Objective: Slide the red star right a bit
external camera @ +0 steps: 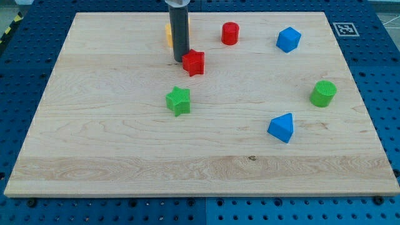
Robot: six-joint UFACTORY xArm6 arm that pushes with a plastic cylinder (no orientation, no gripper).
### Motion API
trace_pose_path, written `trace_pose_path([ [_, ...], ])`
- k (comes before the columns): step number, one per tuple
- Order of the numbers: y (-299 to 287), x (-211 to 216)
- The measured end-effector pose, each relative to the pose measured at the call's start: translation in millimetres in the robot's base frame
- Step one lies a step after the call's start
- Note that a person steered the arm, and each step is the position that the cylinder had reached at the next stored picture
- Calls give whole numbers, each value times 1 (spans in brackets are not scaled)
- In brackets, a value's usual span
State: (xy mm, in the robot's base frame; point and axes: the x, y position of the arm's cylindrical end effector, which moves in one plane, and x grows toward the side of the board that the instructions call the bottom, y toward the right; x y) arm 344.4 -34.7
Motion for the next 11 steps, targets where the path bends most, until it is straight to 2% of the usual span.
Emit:
trace_pose_path([
  [1,35,0],
  [2,35,0],
  [3,18,0],
  [4,-34,4],
  [5,-46,36],
  [6,-46,50],
  [10,26,44],
  [11,26,44],
])
